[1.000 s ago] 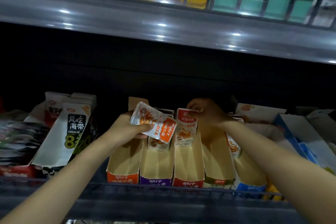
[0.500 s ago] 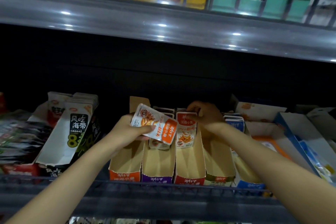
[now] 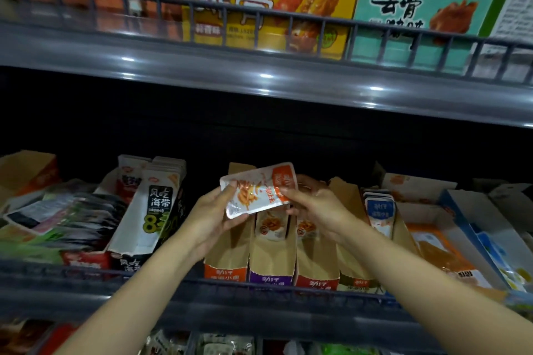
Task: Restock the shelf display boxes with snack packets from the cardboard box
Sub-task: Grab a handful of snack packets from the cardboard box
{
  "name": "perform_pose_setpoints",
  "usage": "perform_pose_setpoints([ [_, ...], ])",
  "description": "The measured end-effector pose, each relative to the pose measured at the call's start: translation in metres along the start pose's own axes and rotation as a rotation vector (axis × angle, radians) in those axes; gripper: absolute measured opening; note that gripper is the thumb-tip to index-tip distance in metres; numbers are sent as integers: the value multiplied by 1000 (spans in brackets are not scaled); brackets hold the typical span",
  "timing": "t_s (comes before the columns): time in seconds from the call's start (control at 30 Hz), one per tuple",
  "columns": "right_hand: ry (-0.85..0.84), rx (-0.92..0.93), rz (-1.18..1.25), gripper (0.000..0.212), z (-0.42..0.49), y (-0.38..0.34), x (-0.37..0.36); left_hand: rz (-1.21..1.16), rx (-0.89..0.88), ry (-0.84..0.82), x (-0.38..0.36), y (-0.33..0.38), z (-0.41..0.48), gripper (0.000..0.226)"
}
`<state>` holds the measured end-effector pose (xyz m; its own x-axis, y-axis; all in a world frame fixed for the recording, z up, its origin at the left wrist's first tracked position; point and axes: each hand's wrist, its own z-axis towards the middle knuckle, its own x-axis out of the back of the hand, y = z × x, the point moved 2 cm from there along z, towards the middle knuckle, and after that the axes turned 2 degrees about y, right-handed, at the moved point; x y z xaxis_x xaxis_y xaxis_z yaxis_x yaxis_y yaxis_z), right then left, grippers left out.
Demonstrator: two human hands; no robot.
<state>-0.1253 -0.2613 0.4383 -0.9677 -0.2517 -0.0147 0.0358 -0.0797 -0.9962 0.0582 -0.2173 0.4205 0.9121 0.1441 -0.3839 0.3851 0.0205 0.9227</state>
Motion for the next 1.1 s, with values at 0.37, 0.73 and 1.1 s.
perform_pose_setpoints([
  [0.37,-49,43,10,20,16,-15,-30,-330,66,-89,28,6,-4,27],
  [0.73,-91,237,-736,31,78,-45,-41,644,-327,94,69,-36,43,48],
  [1.1,-243,313,-1139,14,125,0,-72,499,-234,-130,68,-62,51,39],
])
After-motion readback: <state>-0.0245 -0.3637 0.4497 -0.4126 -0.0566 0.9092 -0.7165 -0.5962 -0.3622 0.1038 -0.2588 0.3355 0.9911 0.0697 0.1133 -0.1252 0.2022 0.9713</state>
